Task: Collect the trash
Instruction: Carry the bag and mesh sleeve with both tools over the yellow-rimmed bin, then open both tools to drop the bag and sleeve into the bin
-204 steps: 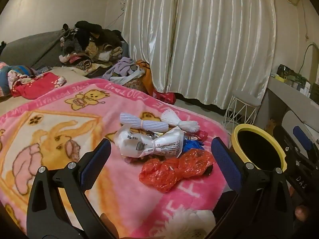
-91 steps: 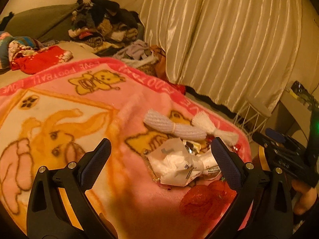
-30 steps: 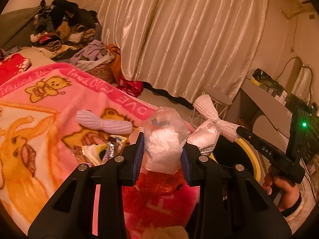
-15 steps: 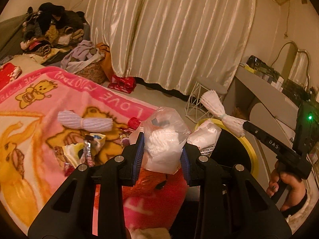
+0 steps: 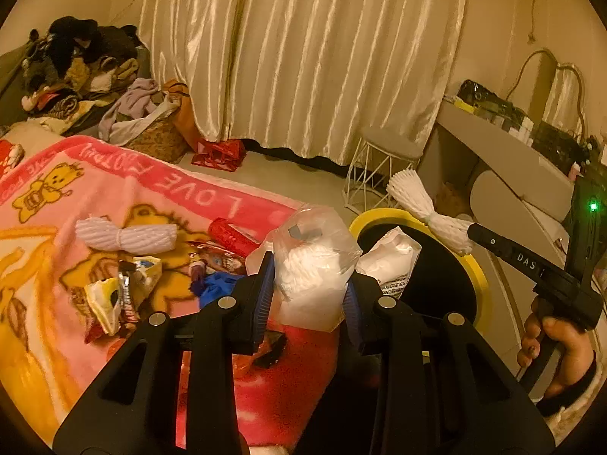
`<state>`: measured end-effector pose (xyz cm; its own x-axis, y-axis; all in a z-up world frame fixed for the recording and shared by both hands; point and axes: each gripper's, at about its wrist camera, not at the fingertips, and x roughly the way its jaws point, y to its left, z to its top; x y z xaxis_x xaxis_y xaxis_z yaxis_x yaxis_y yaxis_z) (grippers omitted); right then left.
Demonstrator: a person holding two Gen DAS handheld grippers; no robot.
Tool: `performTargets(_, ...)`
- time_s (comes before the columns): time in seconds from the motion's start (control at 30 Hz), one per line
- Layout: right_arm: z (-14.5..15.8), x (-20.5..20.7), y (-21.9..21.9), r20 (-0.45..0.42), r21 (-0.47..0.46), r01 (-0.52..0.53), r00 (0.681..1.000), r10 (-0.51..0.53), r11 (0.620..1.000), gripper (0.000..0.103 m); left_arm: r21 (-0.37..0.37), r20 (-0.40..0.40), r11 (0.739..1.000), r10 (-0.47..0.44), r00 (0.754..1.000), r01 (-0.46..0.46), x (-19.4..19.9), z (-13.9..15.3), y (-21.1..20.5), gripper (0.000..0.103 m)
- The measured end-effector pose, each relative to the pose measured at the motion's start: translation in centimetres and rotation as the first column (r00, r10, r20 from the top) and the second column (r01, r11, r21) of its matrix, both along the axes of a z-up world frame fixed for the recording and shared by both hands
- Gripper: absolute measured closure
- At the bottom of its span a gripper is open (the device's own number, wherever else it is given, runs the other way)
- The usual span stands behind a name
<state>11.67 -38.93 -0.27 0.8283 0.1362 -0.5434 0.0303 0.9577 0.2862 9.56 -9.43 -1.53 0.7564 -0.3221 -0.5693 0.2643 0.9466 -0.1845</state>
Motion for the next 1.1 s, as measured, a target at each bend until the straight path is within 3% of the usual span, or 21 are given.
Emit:
performTargets(0.43,-2.3,0.6,-3.1,-0.090,0.020,0.104,0.991,-0.102,0.994,0.096,0.057,-0.029,0.997,-0.048,0.998,0.050,2.2,-1.5,-4.3,0.076)
performTargets(0.83,-3.2,0.8,-5.0,-0.114,0.036,0.140,0.984,-0.135,0.989,0.096,0.086,-0.062,0.991,-0.095,0.994,0.100,4.2,-3.0,-7.5,0.074)
performTargets(0.9,-3.3,0.8,-5.2,-0.123,0.037,0.149,0.982,-0.143,0.988,0.094,0.079,-0.068,0.992,-0.097,0.993,0.102,4.5,-3.2,-7.8,0.069)
performTargets(1.0,-3.8,0.8,-5.5,-0.149,0.057,0.170,0.976,-0.160,0.984,0.086,0.048,-0.067,0.994,-0.095,0.993,0.098,4.7,-3.4,-7.8,0.046)
performTargets(1.07,-4.2,0.8,-5.8,-0.161,0.057,0.190,0.971,-0.179,0.980,0.068,0.031,-0.060,0.996,-0.085,0.995,0.087,4.5,-3.4,-7.6,0.027)
performTargets(1.1,-4.3,0.9,-5.9,-0.162,0.064,0.191,0.970,-0.179,0.979,0.065,0.025,-0.060,0.996,-0.080,0.995,0.081,4.4,-3.4,-7.5,0.024)
